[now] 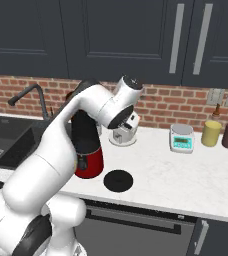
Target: Close the lid blender by securely placing the lid on top.
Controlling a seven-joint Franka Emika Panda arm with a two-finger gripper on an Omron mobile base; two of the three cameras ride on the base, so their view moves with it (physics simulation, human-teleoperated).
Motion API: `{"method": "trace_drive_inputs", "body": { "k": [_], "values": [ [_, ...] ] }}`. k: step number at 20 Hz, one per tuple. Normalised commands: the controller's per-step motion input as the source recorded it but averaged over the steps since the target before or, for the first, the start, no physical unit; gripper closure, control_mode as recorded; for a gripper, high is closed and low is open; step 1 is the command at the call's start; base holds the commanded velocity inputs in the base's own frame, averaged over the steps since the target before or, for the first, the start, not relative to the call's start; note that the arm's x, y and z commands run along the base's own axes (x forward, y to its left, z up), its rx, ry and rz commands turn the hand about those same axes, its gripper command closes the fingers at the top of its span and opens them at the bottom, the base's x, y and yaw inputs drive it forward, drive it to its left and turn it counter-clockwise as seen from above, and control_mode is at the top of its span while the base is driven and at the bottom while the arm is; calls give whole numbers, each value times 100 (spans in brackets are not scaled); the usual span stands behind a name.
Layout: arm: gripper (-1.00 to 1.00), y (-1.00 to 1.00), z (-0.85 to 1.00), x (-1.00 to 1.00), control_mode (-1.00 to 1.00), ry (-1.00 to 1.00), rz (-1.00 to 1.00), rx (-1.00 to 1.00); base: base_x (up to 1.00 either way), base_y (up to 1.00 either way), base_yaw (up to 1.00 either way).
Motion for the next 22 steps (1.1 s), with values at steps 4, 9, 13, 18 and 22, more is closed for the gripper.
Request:
{"method": "trace_drive_inputs", "body": {
  "k": [4, 9, 13, 18, 22],
  "values": [
    [-100, -97, -25, -12, -100, 3, -11, 10, 0, 0, 0],
    [-100, -48, -43, -8, -100, 11, -6, -6, 0, 0, 0],
    [-100, -4, -62, -17, -100, 5, 0, -25, 0, 0, 0],
    [-100, 0, -51, -35, -100, 0, 4, -22, 0, 0, 0],
    [-100, 0, -44, -54, -100, 0, 0, -13, 0, 0, 0]
  ]
}}
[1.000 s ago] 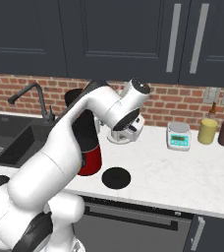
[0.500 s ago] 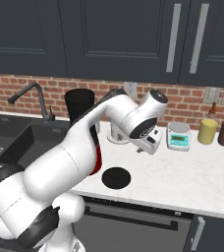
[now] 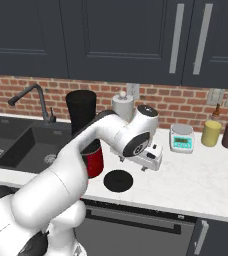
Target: Close the lid blender by securely placing the lid on top.
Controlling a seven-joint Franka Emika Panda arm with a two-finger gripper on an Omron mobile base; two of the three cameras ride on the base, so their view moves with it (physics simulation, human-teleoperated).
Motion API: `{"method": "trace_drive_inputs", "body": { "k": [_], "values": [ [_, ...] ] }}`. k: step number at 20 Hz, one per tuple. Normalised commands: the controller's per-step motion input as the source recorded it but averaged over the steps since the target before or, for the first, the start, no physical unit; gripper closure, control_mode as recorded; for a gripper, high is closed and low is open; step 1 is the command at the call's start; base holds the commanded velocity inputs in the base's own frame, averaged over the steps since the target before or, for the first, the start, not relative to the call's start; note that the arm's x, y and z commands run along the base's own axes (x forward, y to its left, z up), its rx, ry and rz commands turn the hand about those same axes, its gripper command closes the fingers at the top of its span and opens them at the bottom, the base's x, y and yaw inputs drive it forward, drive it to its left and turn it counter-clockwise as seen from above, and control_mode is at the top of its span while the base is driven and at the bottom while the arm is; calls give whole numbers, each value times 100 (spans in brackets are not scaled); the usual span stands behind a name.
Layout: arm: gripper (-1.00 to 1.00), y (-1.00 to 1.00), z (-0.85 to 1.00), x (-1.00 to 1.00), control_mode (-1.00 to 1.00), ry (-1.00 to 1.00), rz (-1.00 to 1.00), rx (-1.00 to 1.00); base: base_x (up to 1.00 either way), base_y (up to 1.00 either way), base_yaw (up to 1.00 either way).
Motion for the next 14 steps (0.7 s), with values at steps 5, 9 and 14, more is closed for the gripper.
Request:
{"method": "trace_drive_inputs", "body": {
  "k": [5, 9, 14],
  "values": [
    [-100, 7, -57, -65, -100, 0, 0, -8, 0, 0, 0],
    [-100, 27, -12, -16, -100, 0, 0, 0, 0, 0, 0],
    [-100, 32, 0, 2, -100, 1, 0, 0, 0, 0, 0]
  ]
}}
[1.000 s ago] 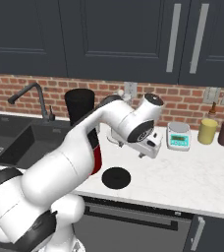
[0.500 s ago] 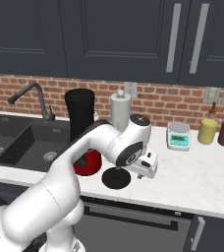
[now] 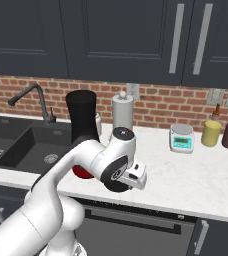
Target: Close the lid blender by securely placing the lid on top.
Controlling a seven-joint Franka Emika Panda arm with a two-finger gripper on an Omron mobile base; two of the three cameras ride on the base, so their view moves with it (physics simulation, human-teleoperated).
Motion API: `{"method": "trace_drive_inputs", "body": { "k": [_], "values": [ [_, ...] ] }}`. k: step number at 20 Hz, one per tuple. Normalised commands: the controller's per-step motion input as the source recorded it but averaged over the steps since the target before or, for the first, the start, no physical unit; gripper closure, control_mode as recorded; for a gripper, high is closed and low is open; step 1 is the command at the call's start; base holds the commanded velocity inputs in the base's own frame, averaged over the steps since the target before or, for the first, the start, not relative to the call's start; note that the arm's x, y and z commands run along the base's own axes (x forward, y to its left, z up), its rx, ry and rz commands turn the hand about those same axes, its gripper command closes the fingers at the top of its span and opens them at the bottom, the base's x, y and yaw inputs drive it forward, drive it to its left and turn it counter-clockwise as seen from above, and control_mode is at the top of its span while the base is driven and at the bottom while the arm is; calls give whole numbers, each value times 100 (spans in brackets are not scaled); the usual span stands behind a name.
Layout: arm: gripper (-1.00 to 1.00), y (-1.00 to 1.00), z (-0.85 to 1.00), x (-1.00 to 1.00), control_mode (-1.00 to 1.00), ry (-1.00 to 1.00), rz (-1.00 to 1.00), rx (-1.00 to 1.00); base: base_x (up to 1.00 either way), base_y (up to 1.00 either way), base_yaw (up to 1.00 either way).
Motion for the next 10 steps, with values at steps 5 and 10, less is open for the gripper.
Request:
{"method": "trace_drive_inputs", "body": {
  "k": [5, 10],
  "values": [
    [-100, 30, 1, 19, -100, 5, 1, 0, 0, 0, 0],
    [-100, 14, 0, 3, -100, 0, 12, -7, 0, 0, 0]
  ]
}}
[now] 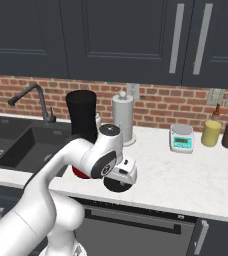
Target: Close the lid blender by securely placing the lid on top.
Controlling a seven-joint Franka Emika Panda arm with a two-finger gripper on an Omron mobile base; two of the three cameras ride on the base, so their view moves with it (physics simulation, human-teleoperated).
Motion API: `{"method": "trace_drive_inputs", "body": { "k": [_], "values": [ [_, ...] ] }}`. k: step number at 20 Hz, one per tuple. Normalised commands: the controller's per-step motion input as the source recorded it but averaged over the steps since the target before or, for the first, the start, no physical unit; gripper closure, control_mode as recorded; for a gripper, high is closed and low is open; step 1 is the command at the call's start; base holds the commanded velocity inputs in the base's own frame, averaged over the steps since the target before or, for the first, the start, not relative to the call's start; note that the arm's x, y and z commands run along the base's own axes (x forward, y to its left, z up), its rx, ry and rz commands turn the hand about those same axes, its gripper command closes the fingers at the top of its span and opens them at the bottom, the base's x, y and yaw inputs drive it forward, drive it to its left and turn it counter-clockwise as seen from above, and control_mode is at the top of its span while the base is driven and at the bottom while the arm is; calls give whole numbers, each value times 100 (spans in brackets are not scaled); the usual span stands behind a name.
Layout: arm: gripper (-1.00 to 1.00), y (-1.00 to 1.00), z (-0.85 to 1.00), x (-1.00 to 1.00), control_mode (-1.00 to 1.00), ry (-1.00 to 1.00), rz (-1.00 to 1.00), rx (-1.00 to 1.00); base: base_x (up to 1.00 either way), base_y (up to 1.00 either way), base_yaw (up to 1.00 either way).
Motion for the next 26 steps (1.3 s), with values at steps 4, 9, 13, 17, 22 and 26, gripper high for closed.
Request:
{"method": "trace_drive_inputs", "body": {
  "k": [4, 9, 13, 17, 22, 26],
  "values": [
    [-100, 4, 0, 16, -100, 1, 13, -1, 0, 0, 0],
    [-100, 20, 0, 24, -100, 0, 7, 0, 0, 0, 0],
    [-100, 7, 0, 13, -100, 0, 4, 0, 0, 0, 0],
    [-100, 3, -4, 20, -100, 0, 1, 0, 0, 0, 0],
    [-100, -2, -13, 11, -100, 0, 1, -4, 0, 0, 0],
    [-100, 0, -6, 14, -100, 0, 0, -2, 0, 0, 0]
  ]
}}
